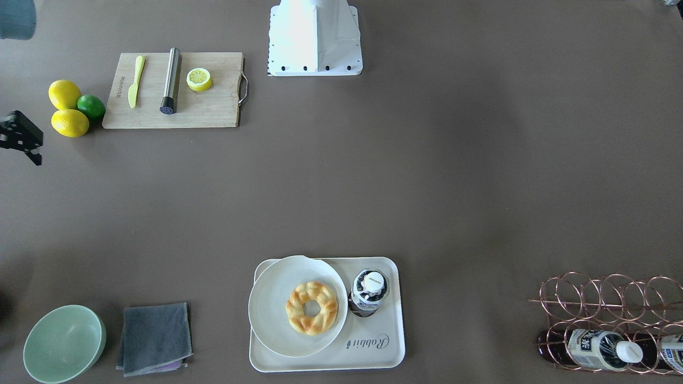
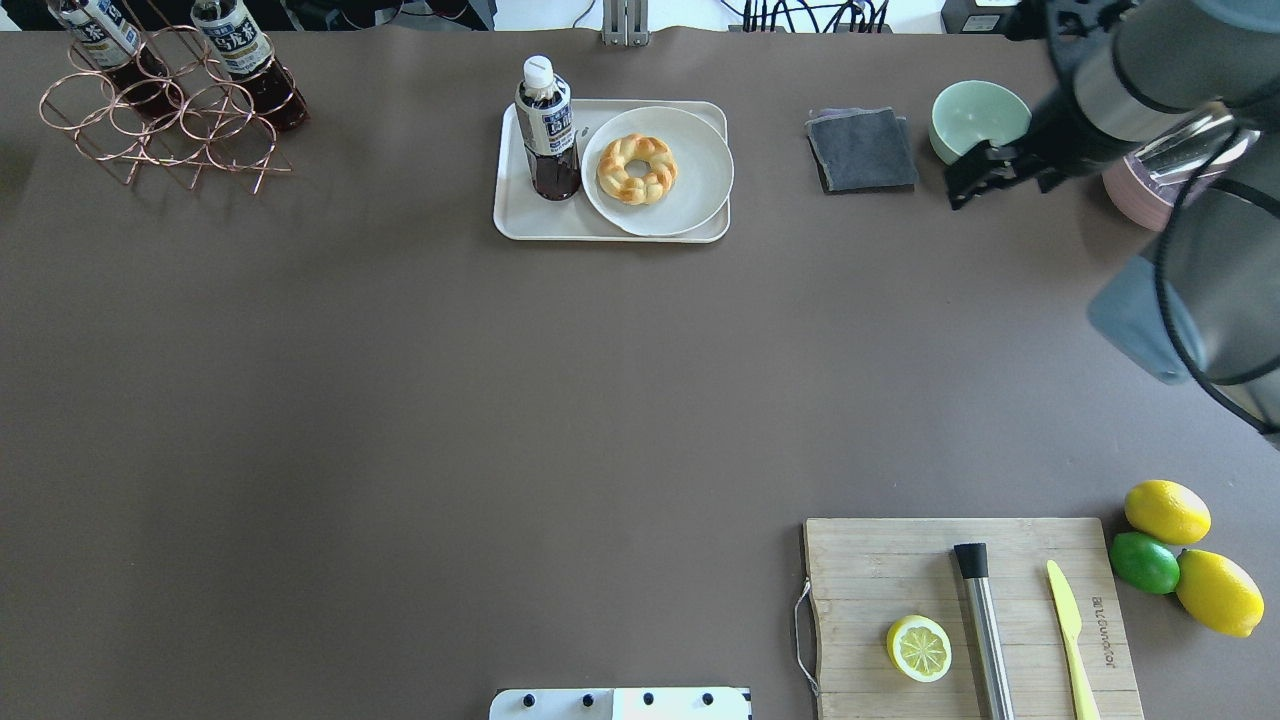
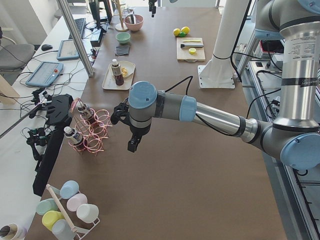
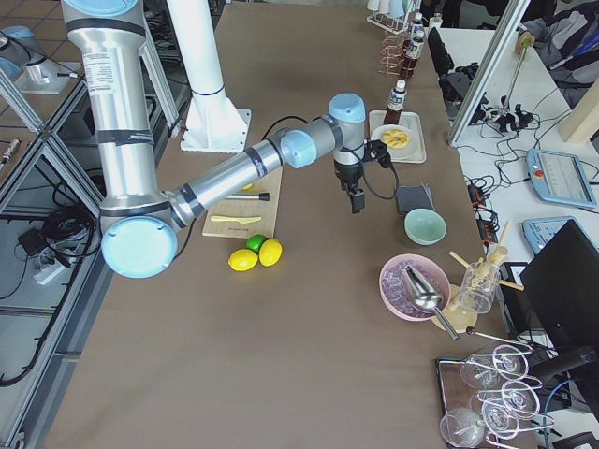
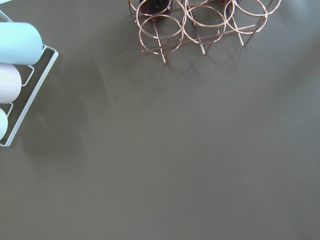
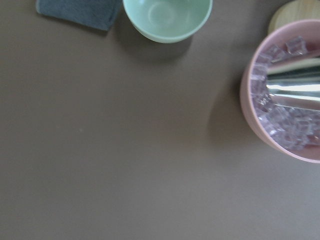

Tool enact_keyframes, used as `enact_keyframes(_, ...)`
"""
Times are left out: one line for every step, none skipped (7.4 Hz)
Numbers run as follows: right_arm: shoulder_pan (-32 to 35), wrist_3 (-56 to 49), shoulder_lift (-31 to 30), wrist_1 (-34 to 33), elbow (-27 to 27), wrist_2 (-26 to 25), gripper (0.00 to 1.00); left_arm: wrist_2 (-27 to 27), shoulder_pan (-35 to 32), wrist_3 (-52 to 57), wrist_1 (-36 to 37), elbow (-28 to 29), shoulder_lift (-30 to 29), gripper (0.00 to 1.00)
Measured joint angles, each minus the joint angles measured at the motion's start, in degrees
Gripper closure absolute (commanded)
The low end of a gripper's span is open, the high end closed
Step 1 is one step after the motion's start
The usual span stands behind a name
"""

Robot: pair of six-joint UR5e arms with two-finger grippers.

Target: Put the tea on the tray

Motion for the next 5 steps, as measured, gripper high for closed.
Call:
enact_keyframes(7.9, -12.5, -5.9, -0.3, -0.3, 3.5, 0.00, 0.0, -0.6, 1.5, 1.4, -0.2, 1.0, 0.03)
enact_keyframes(14.4, -22.9, -9.8, -0.4, -1.8, 5.3, 0.00, 0.0, -1.9, 2.2, 1.6, -0.4, 3.0, 0.03)
enact_keyframes(20.1, -31.0, -12.0, -0.5, -4.2, 6.2, 0.00, -0.1, -3.4, 2.5, 0.5, -0.3, 6.8, 0.03)
enact_keyframes(24.4, -36.0, -13.3, -0.5, -6.3, 6.4, 0.00, -0.1, -4.4, 2.6, -3.1, -0.2, 9.8, 0.03)
enact_keyframes(28.1, -39.2, -14.3, -0.6, -7.6, 6.5, 0.00, 0.0, -5.2, 2.6, -7.2, 0.5, 12.5, 0.03)
